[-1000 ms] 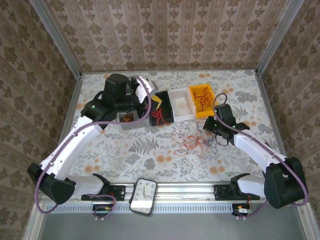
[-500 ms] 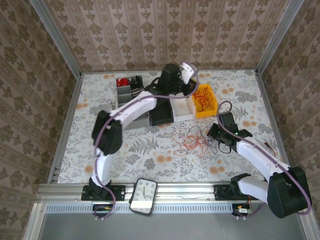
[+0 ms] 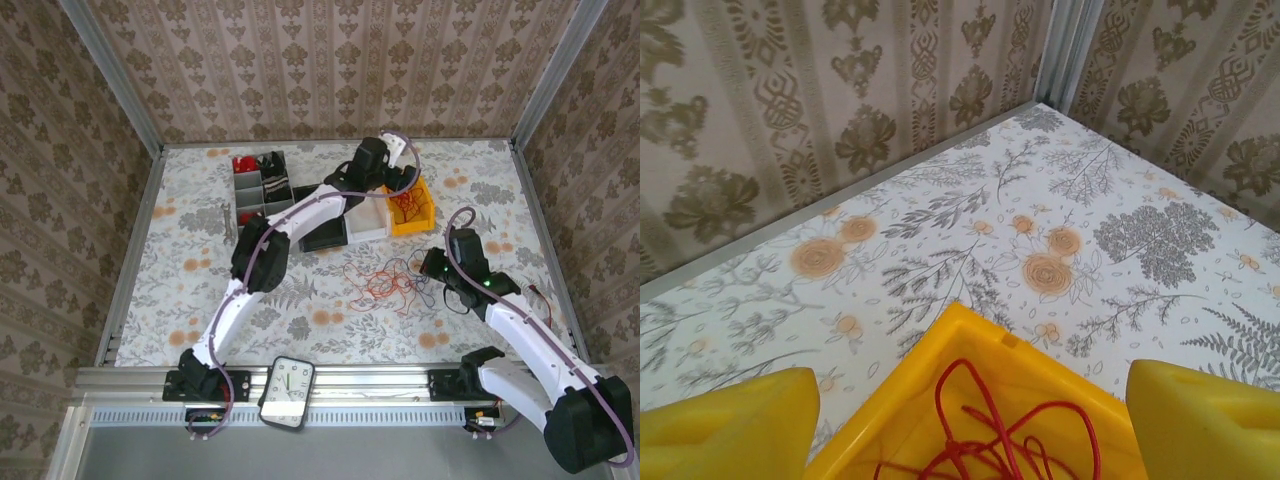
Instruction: Untangle the cables
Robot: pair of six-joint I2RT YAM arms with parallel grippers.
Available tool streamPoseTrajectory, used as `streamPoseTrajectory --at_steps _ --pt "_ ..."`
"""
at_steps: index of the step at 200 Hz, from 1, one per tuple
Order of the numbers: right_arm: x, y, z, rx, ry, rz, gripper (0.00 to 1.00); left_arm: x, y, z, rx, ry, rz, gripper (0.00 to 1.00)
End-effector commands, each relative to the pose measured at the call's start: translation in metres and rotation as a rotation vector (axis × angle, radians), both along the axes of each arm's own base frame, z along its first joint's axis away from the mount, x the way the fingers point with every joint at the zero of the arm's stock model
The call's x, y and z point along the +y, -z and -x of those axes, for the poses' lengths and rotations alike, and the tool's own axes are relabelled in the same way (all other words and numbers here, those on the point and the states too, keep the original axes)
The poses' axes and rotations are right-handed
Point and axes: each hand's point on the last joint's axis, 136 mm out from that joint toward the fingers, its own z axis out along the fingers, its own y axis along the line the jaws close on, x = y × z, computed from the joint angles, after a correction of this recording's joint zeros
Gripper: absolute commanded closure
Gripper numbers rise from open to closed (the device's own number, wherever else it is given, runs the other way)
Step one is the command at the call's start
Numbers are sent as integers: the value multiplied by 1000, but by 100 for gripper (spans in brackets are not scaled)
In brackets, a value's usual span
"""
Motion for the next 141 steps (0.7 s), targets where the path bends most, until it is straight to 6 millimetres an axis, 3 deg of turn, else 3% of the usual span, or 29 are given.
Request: streamPoseTrajectory --at_steps 1,10,23,39,72,83,112,141 --pt "0 9 4 24 -21 14 100 30 -121 14 -184 -61 142 19" --pt "2 7 2 20 -24 13 100 44 -131 22 -188 -74 138 18" --pt "6 -1 -4 -9 -39 5 100 70 -125 34 -160 -96 116 18" --pt "13 -22 -13 -70 -73 -12 100 112 -99 46 -91 -158 84 18" --pt "30 -83 -33 -229 -151 -34 100 219 -36 69 71 -403 61 19" --pt "35 -107 -40 -281 -175 -37 100 245 -16 79 124 -467 61 19" --pt "47 -166 -59 -408 -214 -58 100 276 20 104 187 -539 -6 19" --pt "60 -198 -85 -468 -229 -77 100 287 32 111 213 -570 -33 20"
